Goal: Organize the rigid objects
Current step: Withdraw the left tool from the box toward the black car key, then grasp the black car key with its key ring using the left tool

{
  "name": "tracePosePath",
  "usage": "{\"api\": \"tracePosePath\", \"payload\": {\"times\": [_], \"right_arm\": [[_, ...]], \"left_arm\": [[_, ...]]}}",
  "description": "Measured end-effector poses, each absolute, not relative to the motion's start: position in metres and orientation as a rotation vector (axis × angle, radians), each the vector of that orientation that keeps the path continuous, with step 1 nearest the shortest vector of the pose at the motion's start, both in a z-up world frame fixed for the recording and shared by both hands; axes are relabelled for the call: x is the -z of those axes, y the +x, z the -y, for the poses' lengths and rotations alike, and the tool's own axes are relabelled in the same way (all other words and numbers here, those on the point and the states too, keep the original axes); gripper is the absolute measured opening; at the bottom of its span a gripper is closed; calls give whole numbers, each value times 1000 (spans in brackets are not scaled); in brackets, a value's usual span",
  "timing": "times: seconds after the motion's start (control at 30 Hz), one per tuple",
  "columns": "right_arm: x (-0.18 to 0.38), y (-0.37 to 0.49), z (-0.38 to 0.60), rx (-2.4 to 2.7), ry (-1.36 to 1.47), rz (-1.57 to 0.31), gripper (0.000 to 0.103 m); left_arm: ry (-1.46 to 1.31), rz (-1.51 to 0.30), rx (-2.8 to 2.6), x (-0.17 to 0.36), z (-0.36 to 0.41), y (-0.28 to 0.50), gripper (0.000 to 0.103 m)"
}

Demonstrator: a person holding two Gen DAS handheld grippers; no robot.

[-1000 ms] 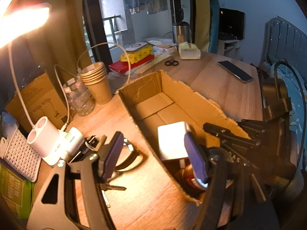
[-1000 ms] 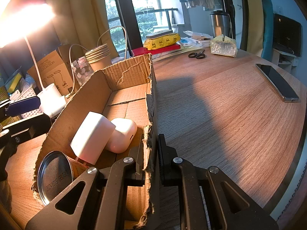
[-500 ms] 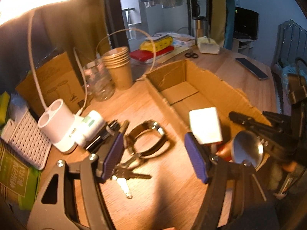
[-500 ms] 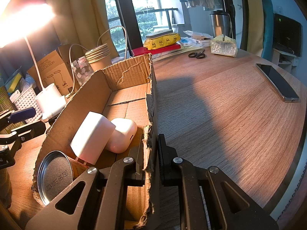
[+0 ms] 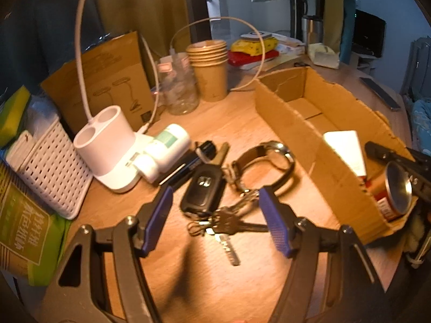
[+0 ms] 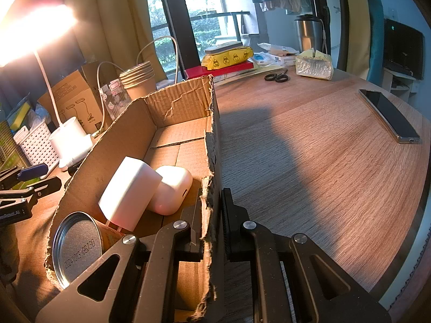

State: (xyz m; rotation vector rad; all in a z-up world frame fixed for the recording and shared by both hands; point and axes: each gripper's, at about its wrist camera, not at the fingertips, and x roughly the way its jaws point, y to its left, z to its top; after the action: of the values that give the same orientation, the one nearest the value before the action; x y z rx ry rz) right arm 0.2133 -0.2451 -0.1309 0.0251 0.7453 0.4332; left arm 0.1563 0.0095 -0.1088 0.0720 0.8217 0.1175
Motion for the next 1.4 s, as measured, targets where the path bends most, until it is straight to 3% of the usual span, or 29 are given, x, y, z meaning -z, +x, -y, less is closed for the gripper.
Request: {"api": "tracePosePath", "payload": {"times": [1.0,1.23,1.4], "right_arm": [[130,213,245,-433,25,-745,11],[130,214,245,-433,25,-745,11],[131,214,245,-433,25,-745,11]], "left_arm": [[106,-879,-56,138,-32,185,67],[111,-917,-32,145,-28,192,53],[107,-926,-17,150,-27,195,50]]}}
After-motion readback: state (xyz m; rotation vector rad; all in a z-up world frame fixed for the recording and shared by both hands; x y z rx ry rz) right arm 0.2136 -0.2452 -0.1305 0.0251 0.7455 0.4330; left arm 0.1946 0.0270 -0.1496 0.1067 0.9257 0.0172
